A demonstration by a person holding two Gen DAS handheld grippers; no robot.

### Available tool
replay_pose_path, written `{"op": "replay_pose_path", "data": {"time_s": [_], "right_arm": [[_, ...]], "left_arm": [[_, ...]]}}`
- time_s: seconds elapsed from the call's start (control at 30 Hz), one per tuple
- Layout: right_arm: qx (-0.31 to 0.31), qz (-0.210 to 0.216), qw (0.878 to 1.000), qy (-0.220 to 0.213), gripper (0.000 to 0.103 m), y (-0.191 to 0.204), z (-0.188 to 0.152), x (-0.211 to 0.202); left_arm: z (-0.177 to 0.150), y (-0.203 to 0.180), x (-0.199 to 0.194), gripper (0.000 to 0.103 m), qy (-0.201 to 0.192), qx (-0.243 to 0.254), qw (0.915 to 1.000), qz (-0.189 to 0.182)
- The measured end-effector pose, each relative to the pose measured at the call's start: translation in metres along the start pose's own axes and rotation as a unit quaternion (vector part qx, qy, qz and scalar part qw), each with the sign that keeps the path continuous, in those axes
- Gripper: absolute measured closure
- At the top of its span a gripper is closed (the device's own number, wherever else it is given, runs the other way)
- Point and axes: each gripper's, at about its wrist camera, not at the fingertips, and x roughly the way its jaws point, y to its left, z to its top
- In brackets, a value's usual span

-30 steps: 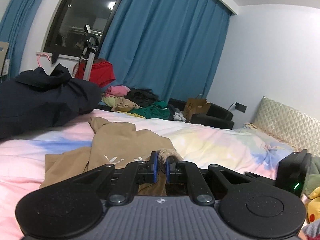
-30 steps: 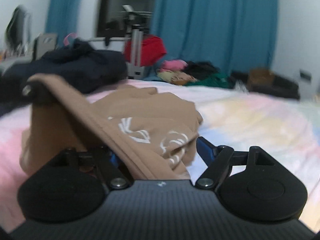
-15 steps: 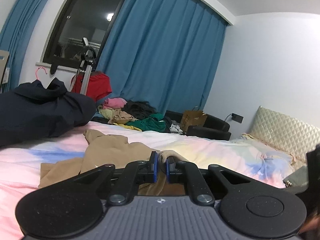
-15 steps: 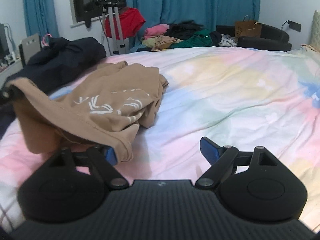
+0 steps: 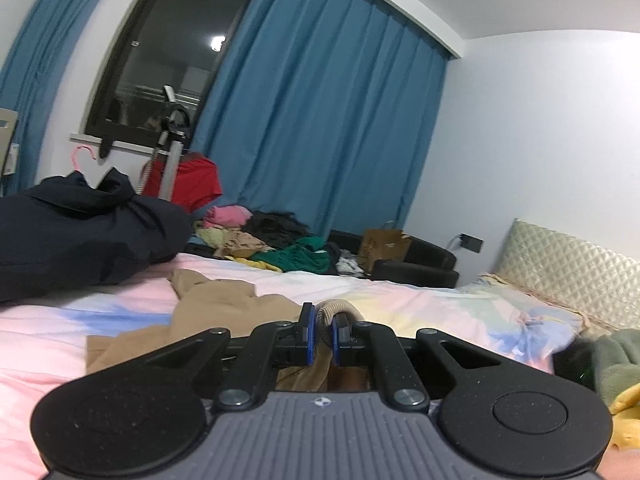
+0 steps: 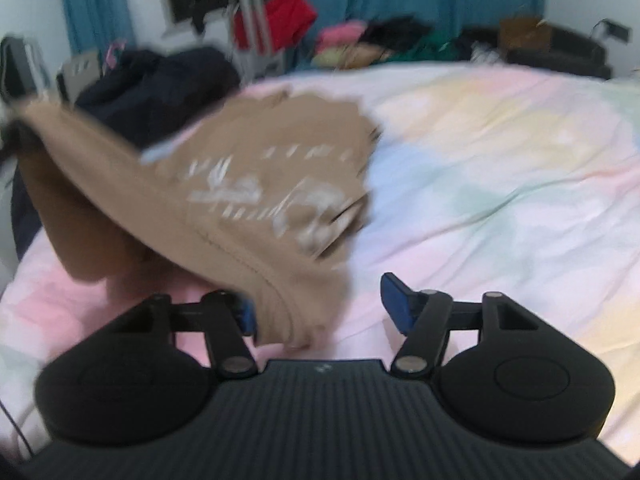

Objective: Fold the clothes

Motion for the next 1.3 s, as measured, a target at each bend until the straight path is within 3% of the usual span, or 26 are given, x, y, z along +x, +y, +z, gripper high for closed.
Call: {"op": "replay_pose_path", "data": {"time_s": [0.07, 0.1, 0.17, 0.2, 0.33, 0.5, 0.6, 0.73, 0.8, 0.87, 1.0, 1.07, 1.1, 1.17, 1.2, 1.23, 1.3], "right_arm": [[0.001, 0.004, 1.000, 0.003, 0.043, 0.007, -0.004, 0.009], [0.001, 0.005, 1.000, 0.004, 0.062, 0.010, -0.006, 0.014], [0.002, 0.009, 1.000, 0.007, 0.080, 0.016, -0.010, 0.024], [0.003, 0.011, 1.000, 0.006, 0.080, 0.019, -0.011, 0.027], [0.031, 0.047, 0.996, -0.064, 0.082, 0.013, 0.001, 0.003], [0.049, 0.085, 0.991, -0.088, 0.083, 0.008, 0.003, -0.004], [0.061, 0.102, 0.989, -0.089, 0.083, 0.004, 0.005, -0.003], [0.084, 0.114, 0.986, -0.087, 0.083, -0.002, 0.006, -0.002], [0.098, 0.122, 0.984, -0.087, 0.083, -0.006, 0.007, -0.002], [0.112, 0.131, 0.981, -0.087, 0.083, -0.012, 0.007, -0.002], [0.120, 0.144, 0.977, -0.098, 0.083, -0.016, 0.004, -0.004], [0.120, 0.132, 0.977, -0.114, 0.082, -0.017, 0.003, -0.005], [0.119, 0.125, 0.977, -0.122, 0.082, -0.017, 0.003, -0.006], [0.087, 0.065, 0.986, -0.128, 0.081, -0.012, 0.004, -0.006], [0.068, 0.041, 0.989, -0.126, 0.073, -0.008, 0.003, -0.004], [0.049, 0.016, 0.991, -0.125, 0.064, -0.005, 0.003, -0.002], [0.007, -0.031, 0.993, -0.110, 0.028, 0.003, 0.001, 0.006]], "left_arm": [[0.001, 0.005, -0.001, 0.095, 0.003, -0.004, 0.9999, 0.015], [0.002, 0.008, -0.001, 0.095, 0.007, -0.005, 0.9997, 0.025], [0.002, 0.016, -0.001, 0.095, 0.019, -0.005, 0.9986, 0.049], [0.001, 0.020, 0.000, 0.095, 0.027, -0.005, 0.9977, 0.063], [-0.008, 0.036, 0.009, 0.094, 0.065, -0.008, 0.9944, 0.084], [-0.021, 0.034, 0.020, 0.093, 0.099, 0.016, 0.9909, 0.090], [-0.030, 0.029, 0.025, 0.084, 0.116, 0.036, 0.9882, 0.093], [-0.045, 0.018, 0.033, 0.060, 0.140, 0.074, 0.9829, 0.094], [-0.056, 0.011, 0.039, 0.057, 0.150, 0.103, 0.9780, 0.102], [-0.066, 0.007, 0.045, 0.056, 0.153, 0.119, 0.9737, 0.120], [-0.078, 0.012, 0.060, 0.048, 0.146, 0.092, 0.9656, 0.195], [-0.078, 0.018, 0.061, 0.048, 0.139, 0.085, 0.9535, 0.254], [-0.077, 0.024, 0.058, 0.047, 0.134, 0.072, 0.9520, 0.266], [-0.073, 0.035, 0.049, 0.038, 0.120, 0.043, 0.9511, 0.281], [-0.071, 0.037, 0.043, 0.037, 0.107, 0.035, 0.9497, 0.292], [-0.068, 0.039, 0.037, 0.038, 0.094, 0.027, 0.9477, 0.304], [-0.062, 0.044, 0.027, 0.038, 0.071, 0.007, 0.9413, 0.330]]}}
